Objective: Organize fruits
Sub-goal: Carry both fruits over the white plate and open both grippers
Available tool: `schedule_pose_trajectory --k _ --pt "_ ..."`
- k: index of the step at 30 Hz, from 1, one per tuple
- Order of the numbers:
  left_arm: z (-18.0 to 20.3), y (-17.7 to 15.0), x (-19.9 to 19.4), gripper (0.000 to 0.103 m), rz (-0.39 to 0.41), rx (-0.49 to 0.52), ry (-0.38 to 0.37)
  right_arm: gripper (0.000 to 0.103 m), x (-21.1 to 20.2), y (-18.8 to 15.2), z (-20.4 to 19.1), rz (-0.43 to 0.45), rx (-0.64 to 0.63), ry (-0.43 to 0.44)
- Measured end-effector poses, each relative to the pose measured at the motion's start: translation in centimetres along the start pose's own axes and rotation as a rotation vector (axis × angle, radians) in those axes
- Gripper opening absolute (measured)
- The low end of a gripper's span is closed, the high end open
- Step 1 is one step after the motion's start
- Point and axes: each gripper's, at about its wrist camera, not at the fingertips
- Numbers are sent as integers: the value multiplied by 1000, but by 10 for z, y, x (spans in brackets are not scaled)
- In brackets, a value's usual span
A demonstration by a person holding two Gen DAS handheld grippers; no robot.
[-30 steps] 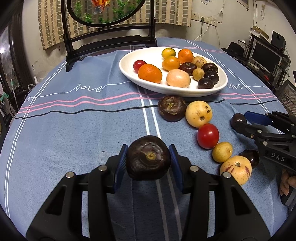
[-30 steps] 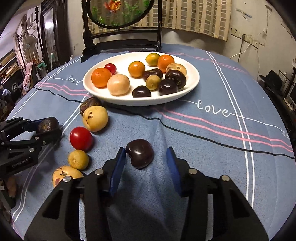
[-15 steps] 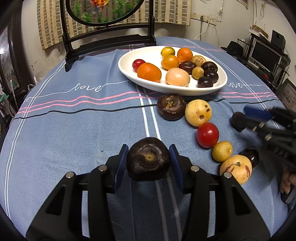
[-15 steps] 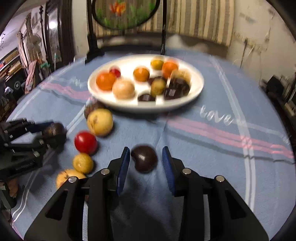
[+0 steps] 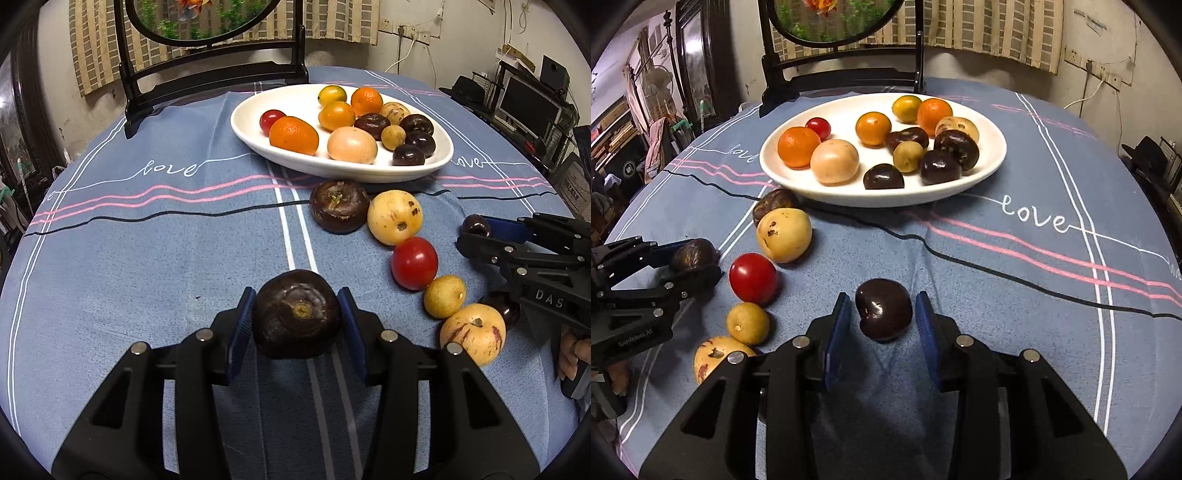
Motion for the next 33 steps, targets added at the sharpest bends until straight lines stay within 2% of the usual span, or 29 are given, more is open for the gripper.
schedule_pose_trajectory --k 2,8,11,14,17,23,29,33 --pt "-2 0 0 46 1 -12 -16 30 0 -1 0 1 6 7" --pt "-6 1 -2 45 24 -36 -57 30 -5 0 10 14 62 51" --pt "-5 1 -9 45 62 -37 -37 30 -12 1 19 35 112 81" --pt "-9 0 -20 45 105 -60 -23 30 -25 -1 26 74 164 108" --pt "-16 4 -34 45 144 -89 -46 30 -43 -1 28 140 185 126" --pt "-21 54 -46 45 189 -55 -10 30 -62 19 41 198 245 184" --pt "-26 117 -32 45 223 -67 -14 30 -69 82 48 250 233 175" --pt "-32 156 -1 45 216 -102 -33 30 -46 123 42 254 235 202"
Point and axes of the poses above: each gripper's, at about its wrist camera, not at the fingertips, and x roughly the way its jaws point, z to its right, y to its top, and after that the axes turned 4 degrees about x, right-handed
